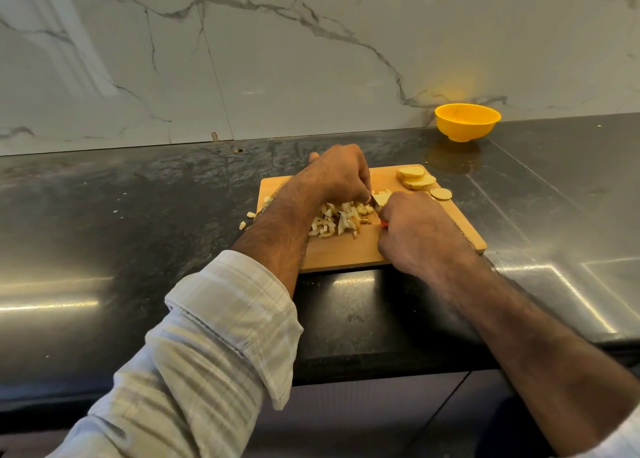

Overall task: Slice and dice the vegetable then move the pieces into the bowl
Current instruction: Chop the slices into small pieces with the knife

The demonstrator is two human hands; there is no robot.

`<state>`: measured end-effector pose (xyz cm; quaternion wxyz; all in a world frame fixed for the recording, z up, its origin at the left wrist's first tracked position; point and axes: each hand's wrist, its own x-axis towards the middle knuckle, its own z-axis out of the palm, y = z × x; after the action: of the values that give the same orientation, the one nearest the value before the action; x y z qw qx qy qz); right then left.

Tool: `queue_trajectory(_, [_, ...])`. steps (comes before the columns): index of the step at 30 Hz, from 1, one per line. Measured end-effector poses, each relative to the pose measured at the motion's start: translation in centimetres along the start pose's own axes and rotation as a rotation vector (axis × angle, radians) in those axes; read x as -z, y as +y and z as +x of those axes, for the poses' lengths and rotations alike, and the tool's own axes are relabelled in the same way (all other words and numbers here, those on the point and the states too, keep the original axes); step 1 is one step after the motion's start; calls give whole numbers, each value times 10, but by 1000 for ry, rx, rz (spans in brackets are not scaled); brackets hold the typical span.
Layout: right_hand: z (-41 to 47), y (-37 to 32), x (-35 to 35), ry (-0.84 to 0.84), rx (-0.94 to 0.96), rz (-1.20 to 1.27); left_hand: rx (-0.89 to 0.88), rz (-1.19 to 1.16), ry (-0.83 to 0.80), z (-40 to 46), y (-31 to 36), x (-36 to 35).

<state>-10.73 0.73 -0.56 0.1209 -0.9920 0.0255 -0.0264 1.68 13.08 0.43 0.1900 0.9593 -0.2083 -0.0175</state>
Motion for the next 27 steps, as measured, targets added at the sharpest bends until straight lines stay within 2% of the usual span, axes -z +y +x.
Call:
queue_trajectory(2, [4, 8, -1, 13, 17, 54, -1, 0, 0, -1, 0, 1])
queue_trajectory(5, [-1, 29, 3, 21, 29, 302, -18, -10, 8, -1, 0, 3])
queue_trajectory(7, [-7, 42, 6, 78, 25, 412, -46, -49, 67, -1, -5, 5])
queue_trajectory(12, [-8, 56, 3, 173, -69, 229, -77, -98, 257, 2, -12, 8])
queue_trajectory(16, [-2, 43, -3, 110, -72, 240, -79, -96, 274, 2, -15, 7])
queue_trajectory(22, [6, 34, -1, 65, 33, 290, -94, -147, 303, 1, -18, 8])
queue_trajectory(27, [-5, 50, 4, 202, -14, 142, -128, -148, 269, 2, -17, 7])
